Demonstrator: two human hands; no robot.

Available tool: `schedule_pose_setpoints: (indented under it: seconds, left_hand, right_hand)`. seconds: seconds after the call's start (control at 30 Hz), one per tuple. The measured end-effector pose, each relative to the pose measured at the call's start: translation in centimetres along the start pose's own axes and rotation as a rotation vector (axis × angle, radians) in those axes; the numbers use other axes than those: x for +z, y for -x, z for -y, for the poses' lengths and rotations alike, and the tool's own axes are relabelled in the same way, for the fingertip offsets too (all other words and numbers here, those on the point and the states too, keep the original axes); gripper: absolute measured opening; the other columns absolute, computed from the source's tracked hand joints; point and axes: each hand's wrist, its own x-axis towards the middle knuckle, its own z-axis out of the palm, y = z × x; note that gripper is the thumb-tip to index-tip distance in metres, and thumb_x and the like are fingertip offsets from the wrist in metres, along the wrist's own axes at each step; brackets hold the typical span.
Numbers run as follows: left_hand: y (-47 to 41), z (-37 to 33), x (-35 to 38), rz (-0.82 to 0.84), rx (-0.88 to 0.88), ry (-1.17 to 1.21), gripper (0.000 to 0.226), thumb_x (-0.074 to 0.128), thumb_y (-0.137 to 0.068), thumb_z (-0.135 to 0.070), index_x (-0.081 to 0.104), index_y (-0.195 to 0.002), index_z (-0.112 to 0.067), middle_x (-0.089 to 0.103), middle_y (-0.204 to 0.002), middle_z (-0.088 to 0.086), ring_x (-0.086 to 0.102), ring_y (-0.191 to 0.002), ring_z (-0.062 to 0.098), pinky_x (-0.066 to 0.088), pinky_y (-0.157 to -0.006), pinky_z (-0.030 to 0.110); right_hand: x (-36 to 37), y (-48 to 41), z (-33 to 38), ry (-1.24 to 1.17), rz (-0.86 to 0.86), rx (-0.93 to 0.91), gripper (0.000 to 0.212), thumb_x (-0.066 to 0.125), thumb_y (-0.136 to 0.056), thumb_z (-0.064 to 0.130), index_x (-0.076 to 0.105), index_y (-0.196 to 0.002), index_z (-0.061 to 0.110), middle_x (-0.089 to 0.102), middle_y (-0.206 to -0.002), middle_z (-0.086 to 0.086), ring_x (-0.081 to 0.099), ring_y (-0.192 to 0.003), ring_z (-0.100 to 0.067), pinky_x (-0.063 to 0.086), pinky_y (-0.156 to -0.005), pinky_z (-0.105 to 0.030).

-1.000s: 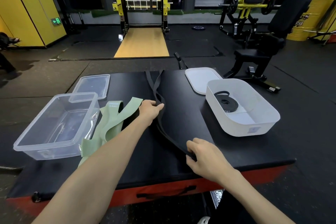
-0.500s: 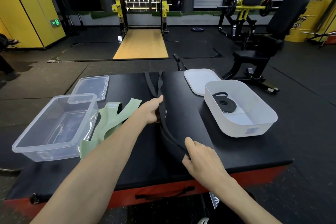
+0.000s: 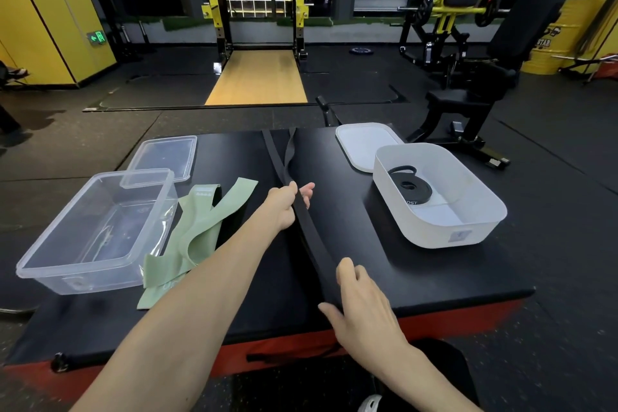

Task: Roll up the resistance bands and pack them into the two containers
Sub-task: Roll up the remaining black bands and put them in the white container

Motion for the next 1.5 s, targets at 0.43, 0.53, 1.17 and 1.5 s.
schedule_pose_setpoints:
  seconds: [0.43, 0.53, 1.17, 1.5]
  left_hand:
    - [1.2, -1.0, -0.9, 0.101, -0.076, 0.034, 0.034, 0.027, -0.106, -0.020, 0.050, -0.083, -0.010, 0.045, -0.068, -0.003, 0.041, -0.035, 0.008, 0.033, -0.037, 0.014]
    - [1.4, -0.9, -0.9, 0.103, -0.077, 0.037, 0.034, 0.028, -0.106, -0.021, 0.052, -0.084, -0.010, 0.048, -0.070, -0.002, 0.044, -0.037, 0.007, 0.035, -0.038, 0.014]
    - [3.5, -0.5, -2.2, 0.047, -0.016, -0.077, 0.032, 0.030, -0.104, -0.013, 0.053, -0.084, -0.007, 0.048, -0.058, -0.003, 0.033, -0.030, 0.000, 0.026, -0.033, 0.012]
    - [6.1, 0.0, -2.9, 0.094, -0.068, -0.134, 0.027, 0.032, -0.101, -0.017, 0.051, -0.082, -0.015, 0.041, -0.047, -0.008, 0.028, -0.032, 0.000, 0.022, -0.031, 0.013]
  right_hand:
    - [0.7, -1.7, -0.5, -0.452, 0.129, 0.103, 0.016, 0.058, -0.089, 0.037, 0.054, -0.083, 0.023, 0.058, -0.075, 0.006, 0.048, -0.063, -0.002, 0.041, -0.063, -0.017]
    - [0.6, -2.4, -0.8, -0.441, 0.185, 0.105, 0.011, 0.060, -0.089, 0.027, 0.059, -0.079, 0.023, 0.063, -0.073, 0.005, 0.052, -0.060, -0.001, 0.044, -0.062, -0.017]
    - [0.0, -14.5, -0.3, -0.705, 0.231, 0.370, 0.040, 0.048, -0.096, 0.036, 0.066, -0.095, 0.000, 0.068, -0.088, -0.010, 0.062, -0.073, -0.016, 0.052, -0.073, -0.028]
    - [3.7, -22.6, 1.6, -1.565, 0.419, 0.713, 0.028, 0.043, -0.100, 0.025, 0.059, -0.102, 0.002, 0.069, -0.070, -0.006, 0.064, -0.055, -0.013, 0.045, -0.052, -0.017]
